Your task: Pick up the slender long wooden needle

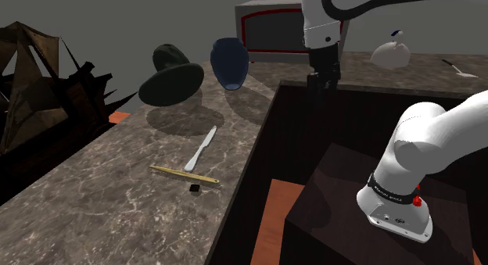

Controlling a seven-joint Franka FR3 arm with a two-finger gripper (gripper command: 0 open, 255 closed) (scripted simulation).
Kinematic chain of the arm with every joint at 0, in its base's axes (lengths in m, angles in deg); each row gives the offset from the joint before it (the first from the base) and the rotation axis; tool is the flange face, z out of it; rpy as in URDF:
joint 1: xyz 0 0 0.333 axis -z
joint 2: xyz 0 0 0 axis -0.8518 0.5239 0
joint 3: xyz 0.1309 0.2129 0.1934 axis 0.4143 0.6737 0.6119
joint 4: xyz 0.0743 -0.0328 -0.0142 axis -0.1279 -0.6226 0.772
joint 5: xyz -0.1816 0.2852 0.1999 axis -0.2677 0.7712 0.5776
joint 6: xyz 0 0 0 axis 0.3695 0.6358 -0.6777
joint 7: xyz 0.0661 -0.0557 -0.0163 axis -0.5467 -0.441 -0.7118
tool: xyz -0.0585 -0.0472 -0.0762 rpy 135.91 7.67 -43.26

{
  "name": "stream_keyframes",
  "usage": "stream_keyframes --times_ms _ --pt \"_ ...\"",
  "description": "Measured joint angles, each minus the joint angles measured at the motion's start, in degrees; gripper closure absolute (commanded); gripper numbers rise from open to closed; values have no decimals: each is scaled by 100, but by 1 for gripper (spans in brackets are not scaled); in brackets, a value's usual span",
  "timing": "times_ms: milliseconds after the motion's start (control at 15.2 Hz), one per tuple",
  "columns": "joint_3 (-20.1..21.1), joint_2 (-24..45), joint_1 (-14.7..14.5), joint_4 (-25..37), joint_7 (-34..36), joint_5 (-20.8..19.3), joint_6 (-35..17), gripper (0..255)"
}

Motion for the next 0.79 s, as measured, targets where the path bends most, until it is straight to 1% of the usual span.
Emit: stream_keyframes --times_ms 66,198,528,792 --pt "0 0 0 0 0 0 0 0" --pt "108 159 -67 30 34 72 -187 0" --pt "527 837 -303 288 171 290 -860 0" --pt "859 1438 -462 543 271 371 -1414 0"
